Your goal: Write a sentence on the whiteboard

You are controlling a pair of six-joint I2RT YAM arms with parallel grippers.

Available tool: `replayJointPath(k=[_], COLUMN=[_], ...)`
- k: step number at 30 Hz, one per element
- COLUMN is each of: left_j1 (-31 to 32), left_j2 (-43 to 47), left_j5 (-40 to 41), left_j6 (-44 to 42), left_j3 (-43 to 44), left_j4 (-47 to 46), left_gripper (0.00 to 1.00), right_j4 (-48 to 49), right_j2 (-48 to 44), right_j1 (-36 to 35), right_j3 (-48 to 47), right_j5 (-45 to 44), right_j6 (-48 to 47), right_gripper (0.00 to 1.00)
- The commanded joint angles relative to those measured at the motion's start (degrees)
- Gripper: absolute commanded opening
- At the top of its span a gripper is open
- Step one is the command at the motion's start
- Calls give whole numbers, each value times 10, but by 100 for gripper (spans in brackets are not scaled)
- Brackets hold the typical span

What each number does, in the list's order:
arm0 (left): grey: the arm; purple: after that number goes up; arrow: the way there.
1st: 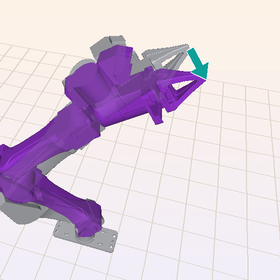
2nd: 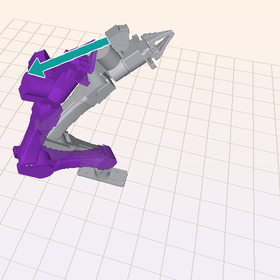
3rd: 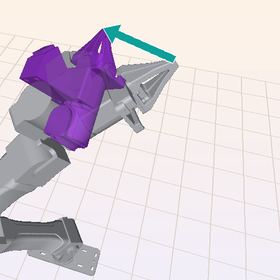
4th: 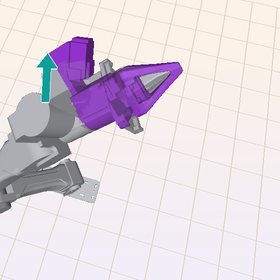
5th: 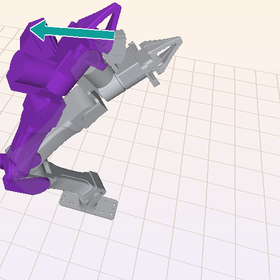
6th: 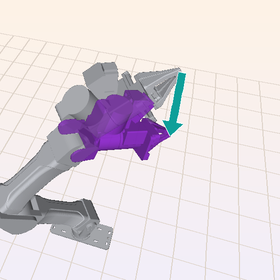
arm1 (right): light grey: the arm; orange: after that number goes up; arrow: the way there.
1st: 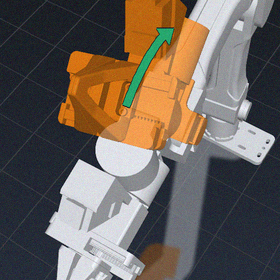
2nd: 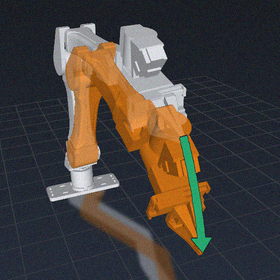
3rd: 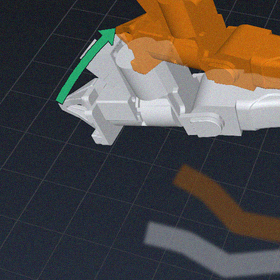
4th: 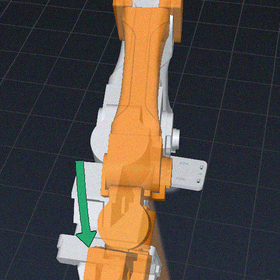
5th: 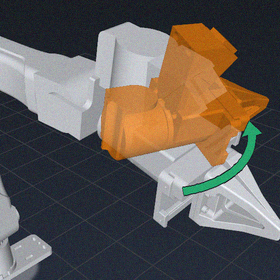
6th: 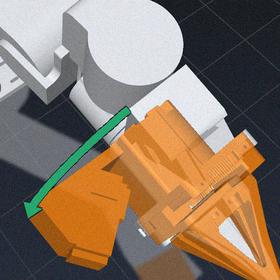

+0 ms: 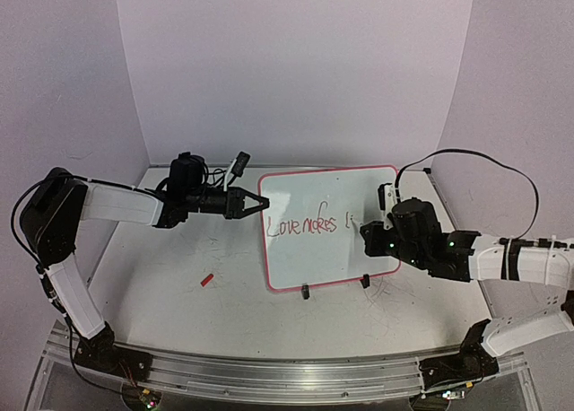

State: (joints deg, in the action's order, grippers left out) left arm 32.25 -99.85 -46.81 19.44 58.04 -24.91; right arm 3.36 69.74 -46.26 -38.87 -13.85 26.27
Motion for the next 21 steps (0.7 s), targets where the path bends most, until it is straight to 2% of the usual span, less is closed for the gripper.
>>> replayJointPath(k=[1,21], left_j1=[0,0], left_j2=[-8,-9], left_j5=[54,54], left_j6=[-45,-46], left_j3=[6,6], left_j4=[46,46], left_gripper=[0,0], right_j4=[-14,-33], right_j2=[11,5], right_j1=[3,2], right_j3=[-8,18], right_j5=[-15,5], right_j6=[13,37], right_gripper=[0,0])
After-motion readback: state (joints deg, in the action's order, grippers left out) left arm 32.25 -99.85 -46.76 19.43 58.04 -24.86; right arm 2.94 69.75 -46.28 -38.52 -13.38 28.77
